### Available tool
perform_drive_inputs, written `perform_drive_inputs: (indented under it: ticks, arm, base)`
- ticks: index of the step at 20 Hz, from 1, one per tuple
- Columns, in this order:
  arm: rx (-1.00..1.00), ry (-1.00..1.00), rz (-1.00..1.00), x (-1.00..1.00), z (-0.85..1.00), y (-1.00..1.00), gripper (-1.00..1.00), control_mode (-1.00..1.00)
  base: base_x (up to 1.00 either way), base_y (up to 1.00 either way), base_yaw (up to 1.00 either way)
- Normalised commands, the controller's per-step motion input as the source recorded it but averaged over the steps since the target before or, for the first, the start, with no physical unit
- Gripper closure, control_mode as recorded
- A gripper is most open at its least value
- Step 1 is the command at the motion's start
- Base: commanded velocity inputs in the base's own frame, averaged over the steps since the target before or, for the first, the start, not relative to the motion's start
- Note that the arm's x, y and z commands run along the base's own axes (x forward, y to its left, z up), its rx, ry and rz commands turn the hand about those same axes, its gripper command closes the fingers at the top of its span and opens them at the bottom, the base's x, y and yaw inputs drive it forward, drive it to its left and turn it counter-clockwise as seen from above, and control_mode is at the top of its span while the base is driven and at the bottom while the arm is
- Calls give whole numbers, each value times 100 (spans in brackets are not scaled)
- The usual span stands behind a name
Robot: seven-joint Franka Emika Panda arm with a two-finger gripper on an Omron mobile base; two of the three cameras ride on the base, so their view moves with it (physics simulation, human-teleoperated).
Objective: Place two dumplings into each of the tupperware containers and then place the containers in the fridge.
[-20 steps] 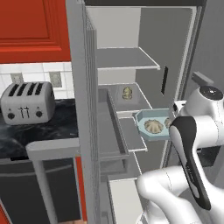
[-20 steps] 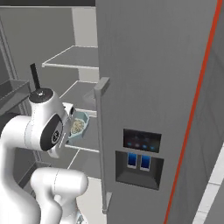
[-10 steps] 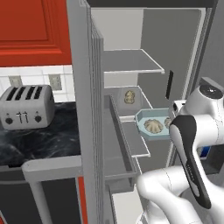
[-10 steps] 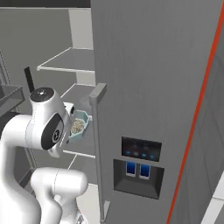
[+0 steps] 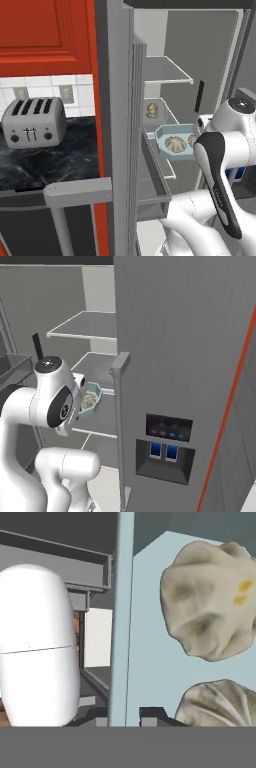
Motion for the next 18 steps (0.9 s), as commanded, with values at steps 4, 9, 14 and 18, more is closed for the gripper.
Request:
perform_drive_inputs:
  ticks: [4, 9, 14, 18]
  arm:
    - [0, 0, 0, 0, 0, 0, 100, 100]
    - [0, -1, 0, 0, 9, 0, 100, -100]
    - [5, -35, 3, 6, 82, 3, 100, -100]
    - [4, -37, 5, 41, 90, 12, 100, -100]
  base:
    - [10, 14, 0]
    - [0, 0, 0]
    - [0, 0, 0]
    - [0, 0, 0]
